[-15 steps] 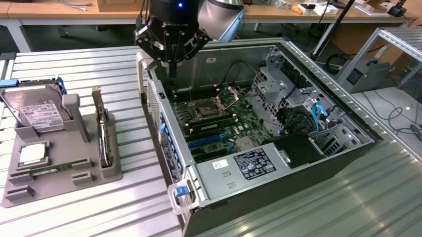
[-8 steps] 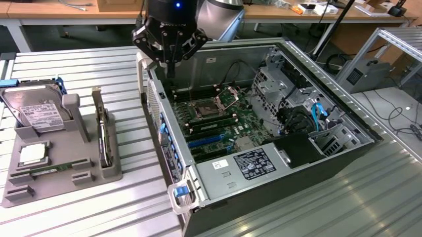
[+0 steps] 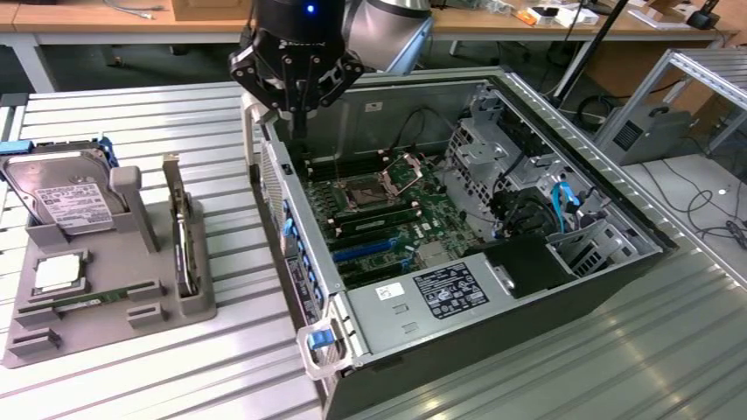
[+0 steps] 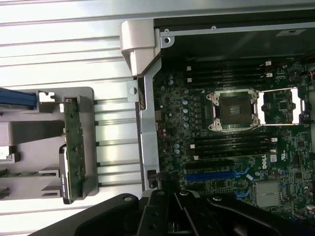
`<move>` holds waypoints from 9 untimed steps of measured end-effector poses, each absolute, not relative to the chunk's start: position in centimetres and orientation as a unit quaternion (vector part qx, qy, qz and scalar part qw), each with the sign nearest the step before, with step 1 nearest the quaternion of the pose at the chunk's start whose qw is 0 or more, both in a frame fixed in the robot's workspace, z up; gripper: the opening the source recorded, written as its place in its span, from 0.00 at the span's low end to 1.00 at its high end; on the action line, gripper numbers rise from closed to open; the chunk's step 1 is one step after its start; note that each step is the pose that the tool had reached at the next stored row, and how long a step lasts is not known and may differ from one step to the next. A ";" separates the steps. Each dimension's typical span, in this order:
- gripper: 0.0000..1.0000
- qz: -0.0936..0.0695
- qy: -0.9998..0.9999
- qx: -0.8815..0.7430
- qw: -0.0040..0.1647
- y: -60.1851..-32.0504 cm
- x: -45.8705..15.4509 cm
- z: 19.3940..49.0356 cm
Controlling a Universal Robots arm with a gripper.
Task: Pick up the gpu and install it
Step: 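Reach for the gpu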
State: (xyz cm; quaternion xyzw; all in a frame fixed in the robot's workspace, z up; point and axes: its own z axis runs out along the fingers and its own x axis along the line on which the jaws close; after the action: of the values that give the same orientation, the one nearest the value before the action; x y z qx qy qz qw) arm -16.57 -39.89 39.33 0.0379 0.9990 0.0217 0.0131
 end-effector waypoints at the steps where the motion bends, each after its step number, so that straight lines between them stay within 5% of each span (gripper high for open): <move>1: 0.11 0.022 0.999 0.038 0.013 -39.9 -16.6 39.3; 9: 0.11 0.022 0.999 0.038 0.013 -39.9 -17.0 39.3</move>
State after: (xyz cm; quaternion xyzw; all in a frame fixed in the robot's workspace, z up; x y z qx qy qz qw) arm -17.00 -39.89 39.33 0.0379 0.9990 0.0217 0.0131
